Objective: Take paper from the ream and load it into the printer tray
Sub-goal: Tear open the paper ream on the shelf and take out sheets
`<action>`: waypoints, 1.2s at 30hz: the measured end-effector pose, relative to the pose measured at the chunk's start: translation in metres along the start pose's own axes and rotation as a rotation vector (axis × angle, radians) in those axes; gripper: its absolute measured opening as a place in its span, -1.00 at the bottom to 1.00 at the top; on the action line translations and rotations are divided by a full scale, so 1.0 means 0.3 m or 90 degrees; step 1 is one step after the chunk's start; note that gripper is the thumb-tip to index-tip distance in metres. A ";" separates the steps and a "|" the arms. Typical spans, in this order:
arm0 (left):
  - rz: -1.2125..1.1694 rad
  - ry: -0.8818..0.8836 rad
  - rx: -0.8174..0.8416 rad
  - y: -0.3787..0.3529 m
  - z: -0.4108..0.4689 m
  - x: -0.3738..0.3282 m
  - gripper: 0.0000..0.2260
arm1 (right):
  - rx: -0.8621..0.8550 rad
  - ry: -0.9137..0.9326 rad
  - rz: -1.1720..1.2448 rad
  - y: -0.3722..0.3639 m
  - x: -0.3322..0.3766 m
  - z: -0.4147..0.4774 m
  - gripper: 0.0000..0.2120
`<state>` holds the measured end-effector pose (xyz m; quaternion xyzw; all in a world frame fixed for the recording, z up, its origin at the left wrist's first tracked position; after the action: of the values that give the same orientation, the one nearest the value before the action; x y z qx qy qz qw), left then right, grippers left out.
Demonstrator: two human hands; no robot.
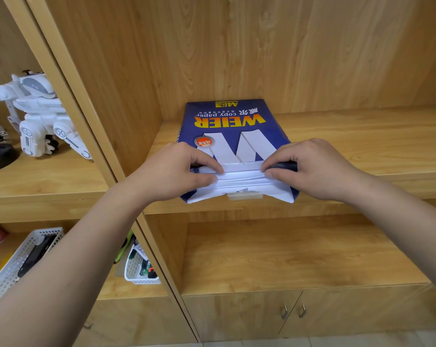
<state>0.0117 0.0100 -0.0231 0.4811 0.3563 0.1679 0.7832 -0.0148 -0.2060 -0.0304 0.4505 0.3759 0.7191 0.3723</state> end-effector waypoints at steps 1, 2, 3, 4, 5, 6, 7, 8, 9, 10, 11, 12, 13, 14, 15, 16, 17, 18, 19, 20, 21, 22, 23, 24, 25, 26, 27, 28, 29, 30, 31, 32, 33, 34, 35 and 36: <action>0.003 0.002 -0.003 0.000 0.000 0.001 -0.87 | -0.006 0.007 -0.005 0.000 0.003 -0.003 -0.89; 0.006 0.004 -0.005 0.000 -0.001 0.001 -0.88 | -0.011 0.014 -0.011 -0.002 0.005 -0.006 -0.89; 0.010 0.008 -0.007 -0.003 -0.002 0.000 -0.89 | -0.017 0.020 -0.017 -0.003 0.007 -0.009 -0.88; 0.018 0.013 -0.010 -0.007 -0.003 0.000 -0.92 | -0.023 0.025 -0.022 -0.005 0.008 -0.012 -0.88; 0.033 0.019 -0.016 -0.011 -0.003 -0.005 -0.94 | -0.030 0.029 -0.025 -0.007 0.009 -0.014 -0.88; 0.054 0.022 -0.026 -0.014 -0.002 -0.013 -0.94 | -0.039 0.033 -0.028 -0.007 0.010 -0.016 -0.88; 0.078 0.021 -0.039 -0.019 -0.002 -0.021 -0.92 | -0.046 0.037 -0.031 -0.008 0.012 -0.019 -0.87; 0.103 0.016 -0.053 -0.025 -0.001 -0.025 -0.89 | -0.053 0.040 -0.033 -0.008 0.014 -0.021 -0.86; 0.126 0.010 -0.065 -0.030 -0.001 -0.028 -0.87 | -0.056 0.042 -0.034 -0.008 0.016 -0.023 -0.85; 0.142 0.006 -0.075 -0.034 -0.002 -0.031 -0.86 | -0.058 0.043 -0.034 -0.008 0.016 -0.025 -0.85; 0.146 0.003 -0.082 -0.034 -0.002 -0.032 -0.87 | -0.058 0.043 -0.035 -0.007 0.017 -0.025 -0.85; 0.141 0.001 -0.086 -0.033 -0.002 -0.032 -0.88 | -0.058 0.043 -0.037 -0.008 0.018 -0.026 -0.85; 0.132 0.001 -0.085 -0.031 -0.001 -0.033 -0.89 | -0.059 0.045 -0.038 -0.007 0.018 -0.026 -0.85; 0.125 0.000 -0.082 -0.030 0.000 -0.034 -0.90 | -0.060 0.045 -0.036 -0.008 0.018 -0.026 -0.85; 0.119 -0.001 -0.077 -0.029 0.001 -0.037 -0.91 | -0.061 0.043 -0.033 -0.008 0.017 -0.026 -0.85; 0.115 -0.002 -0.072 -0.028 0.002 -0.039 -0.91 | -0.062 0.040 -0.030 -0.009 0.016 -0.027 -0.84; 0.112 -0.004 -0.070 -0.027 0.003 -0.042 -0.91 | -0.063 0.036 -0.026 -0.009 0.014 -0.028 -0.82; 0.111 -0.007 -0.071 -0.027 0.004 -0.043 -0.90 | -0.065 0.032 -0.023 -0.010 0.013 -0.029 -0.81; 0.111 -0.011 -0.075 -0.028 0.004 -0.044 -0.90 | -0.066 0.029 -0.019 -0.010 0.013 -0.031 -0.79; 0.114 -0.015 -0.079 -0.029 0.003 -0.044 -0.90 | -0.065 0.026 -0.016 -0.010 0.013 -0.032 -0.79; 0.119 -0.019 -0.083 -0.031 0.001 -0.042 -0.89 | -0.064 0.024 -0.015 -0.011 0.014 -0.032 -0.79; 0.127 -0.023 -0.088 -0.032 -0.002 -0.042 -0.89 | -0.061 0.022 -0.016 -0.011 0.015 -0.033 -0.79; 0.132 -0.027 -0.092 -0.034 -0.004 -0.043 -0.88 | -0.059 0.021 -0.017 -0.011 0.016 -0.034 -0.80; 0.135 -0.034 -0.098 -0.036 -0.007 -0.045 -0.86 | -0.058 0.020 -0.018 -0.012 0.017 -0.035 -0.80; 0.135 -0.040 -0.106 -0.037 -0.010 -0.048 -0.83 | -0.056 0.020 -0.019 -0.011 0.017 -0.035 -0.80; 0.134 -0.043 -0.112 -0.037 -0.012 -0.053 -0.80 | -0.055 0.020 -0.020 -0.011 0.016 -0.036 -0.79; 0.133 -0.045 -0.117 -0.037 -0.014 -0.056 -0.78 | -0.054 0.021 -0.021 -0.011 0.015 -0.036 -0.80; 0.133 -0.046 -0.120 -0.037 -0.015 -0.058 -0.76 | -0.055 0.023 -0.023 -0.010 0.015 -0.037 -0.80; 0.134 -0.048 -0.121 -0.038 -0.016 -0.060 -0.75 | -0.058 0.027 -0.025 -0.009 0.014 -0.038 -0.80; 0.138 -0.051 -0.122 -0.039 -0.017 -0.062 -0.75 | -0.060 0.030 -0.027 -0.008 0.012 -0.038 -0.80; 0.143 -0.054 -0.122 -0.041 -0.018 -0.063 -0.75 | -0.063 0.034 -0.029 -0.009 0.011 -0.039 -0.82; 0.149 -0.056 -0.122 -0.042 -0.019 -0.064 -0.75 | -0.067 0.038 -0.032 -0.010 0.012 -0.040 -0.83; 0.154 -0.055 -0.122 -0.043 -0.020 -0.065 -0.74 | -0.071 0.043 -0.034 -0.012 0.015 -0.041 -0.83; 0.158 -0.054 -0.123 -0.043 -0.022 -0.066 -0.74 | -0.075 0.048 -0.035 -0.015 0.018 -0.043 -0.82; 0.162 -0.054 -0.125 -0.043 -0.024 -0.068 -0.74 | -0.080 0.053 -0.034 -0.017 0.020 -0.044 -0.82; 0.166 -0.055 -0.126 -0.043 -0.026 -0.069 -0.76 | -0.084 0.056 -0.031 -0.018 0.022 -0.045 -0.82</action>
<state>-0.0092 -0.0038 -0.0284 0.4505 0.2386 0.2815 0.8130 -0.0285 -0.2008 -0.0369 0.3838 0.3543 0.7520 0.4021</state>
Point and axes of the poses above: each hand's wrist, its own z-axis towards the middle knuckle, its own y-axis out of the back of the hand, x = y × z, the point moved 6 cm from there along z, towards the middle knuckle, and after that the axes turned 10 degrees about -y, right-handed, at the moved point
